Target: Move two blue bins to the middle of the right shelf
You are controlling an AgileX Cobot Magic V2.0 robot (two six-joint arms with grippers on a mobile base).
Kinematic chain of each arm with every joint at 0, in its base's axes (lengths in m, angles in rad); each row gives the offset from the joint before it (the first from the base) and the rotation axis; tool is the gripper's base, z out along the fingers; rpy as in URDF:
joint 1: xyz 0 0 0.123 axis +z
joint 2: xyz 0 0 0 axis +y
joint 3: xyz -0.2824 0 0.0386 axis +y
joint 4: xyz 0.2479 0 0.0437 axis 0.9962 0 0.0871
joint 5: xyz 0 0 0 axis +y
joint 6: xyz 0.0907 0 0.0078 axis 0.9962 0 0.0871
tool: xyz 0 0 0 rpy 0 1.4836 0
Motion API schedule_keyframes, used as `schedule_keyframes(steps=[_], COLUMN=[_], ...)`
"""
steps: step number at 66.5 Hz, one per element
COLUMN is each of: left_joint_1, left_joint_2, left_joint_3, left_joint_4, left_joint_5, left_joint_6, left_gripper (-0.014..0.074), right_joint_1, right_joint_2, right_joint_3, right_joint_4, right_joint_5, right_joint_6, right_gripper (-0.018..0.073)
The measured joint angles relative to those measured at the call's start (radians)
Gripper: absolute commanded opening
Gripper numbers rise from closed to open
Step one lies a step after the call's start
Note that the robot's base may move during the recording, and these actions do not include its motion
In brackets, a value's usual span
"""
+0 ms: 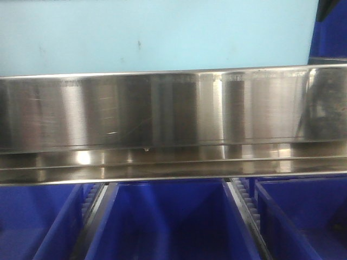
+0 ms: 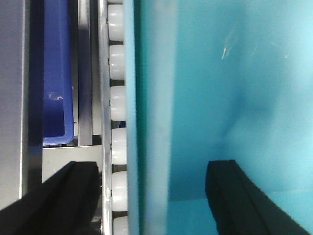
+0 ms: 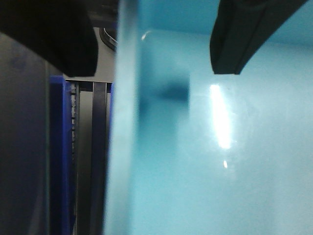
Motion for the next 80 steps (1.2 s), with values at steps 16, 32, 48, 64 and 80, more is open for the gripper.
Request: schedule_keyframes(steps=[16, 32, 48, 64, 80], left_joint_1=[0.000, 0.000, 0.000, 0.000, 0.000], left_joint_2=[0.000, 0.000, 0.000, 0.000, 0.000], left_joint_3=[0.000, 0.000, 0.000, 0.000, 0.000], left_joint_4=[0.000, 0.000, 0.000, -0.001, -0.003], left_joint_5=[0.000, 0.000, 0.000, 0.000, 0.000], left_joint_6=[0.000, 0.002, 0.002, 0.002, 0.002], left_gripper=[0.0370, 0.0370, 0.0370, 0.0370, 0.0248], right_joint_1=[0.000, 0.000, 0.000, 0.000, 0.000], right_joint_2=[0.000, -0.002, -0.026, -0.033, -0.033], right_joint_3=[0.000, 0.000, -0.002, -0.003, -0.003], right_joint_4=[0.022, 0.037, 0.040, 0.040, 0.040], right_joint_5=[0.000, 0.000, 0.000, 0.000, 0.000], right_joint_6=[0.000, 0.000, 0.000, 0.000, 0.000], right_gripper=[0.0370, 0.0370, 0.0370, 0.0370, 0.0356])
